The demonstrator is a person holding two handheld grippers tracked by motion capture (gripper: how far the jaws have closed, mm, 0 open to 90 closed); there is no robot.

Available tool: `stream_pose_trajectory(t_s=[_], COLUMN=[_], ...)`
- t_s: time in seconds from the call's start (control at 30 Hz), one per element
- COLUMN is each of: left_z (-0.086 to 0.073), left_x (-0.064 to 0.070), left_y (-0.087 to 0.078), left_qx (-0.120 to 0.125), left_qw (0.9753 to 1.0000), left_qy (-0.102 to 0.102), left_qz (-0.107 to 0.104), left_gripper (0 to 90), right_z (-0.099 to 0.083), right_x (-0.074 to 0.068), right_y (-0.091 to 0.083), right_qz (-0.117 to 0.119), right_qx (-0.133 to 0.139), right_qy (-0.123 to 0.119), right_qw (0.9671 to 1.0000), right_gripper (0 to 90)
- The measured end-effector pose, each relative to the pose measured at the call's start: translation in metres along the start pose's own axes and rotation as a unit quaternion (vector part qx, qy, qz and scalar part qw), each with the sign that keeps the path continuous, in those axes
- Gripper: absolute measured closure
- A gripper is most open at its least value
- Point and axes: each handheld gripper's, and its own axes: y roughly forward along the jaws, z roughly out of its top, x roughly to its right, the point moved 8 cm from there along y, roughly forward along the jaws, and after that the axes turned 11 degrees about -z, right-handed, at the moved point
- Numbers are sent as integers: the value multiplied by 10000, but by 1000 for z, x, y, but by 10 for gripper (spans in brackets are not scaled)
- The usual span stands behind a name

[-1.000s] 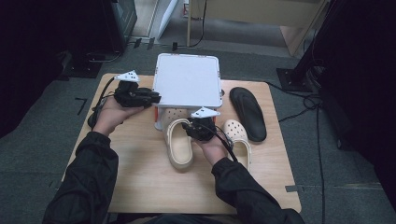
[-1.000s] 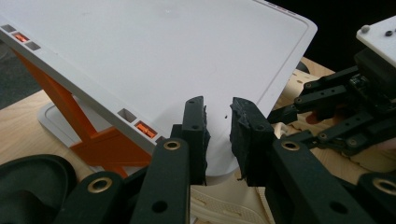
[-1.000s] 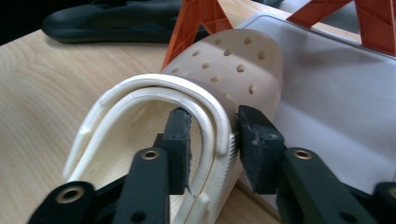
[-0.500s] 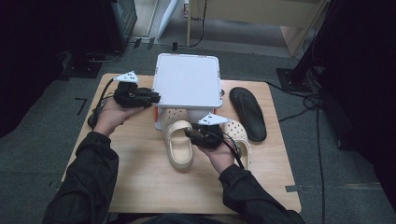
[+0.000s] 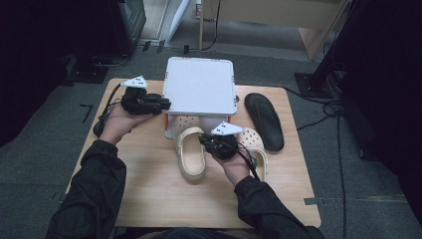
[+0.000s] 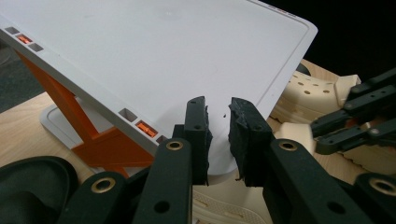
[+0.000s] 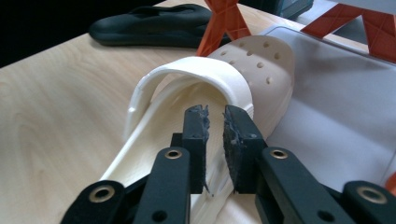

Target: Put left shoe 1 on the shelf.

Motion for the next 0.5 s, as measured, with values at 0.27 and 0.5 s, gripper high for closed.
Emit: stream_pose_trajectory(t_s=[0.27,0.5], left_z=[0,0], left_x=[0,0], left_y=[0,0], left_qx=[23,26], left_qw=[10000,10000], left_qy=[-2,-16], left_qz=[-12,12], left_gripper=[777,778], right_z=[-4,-16], right_x=[4,-15], right_y=[10,-14], right_qz=[83,354], right_qx=[-96,-208], right_qy=[128,36], right_qw=[9998,9992], right_gripper=[713,726])
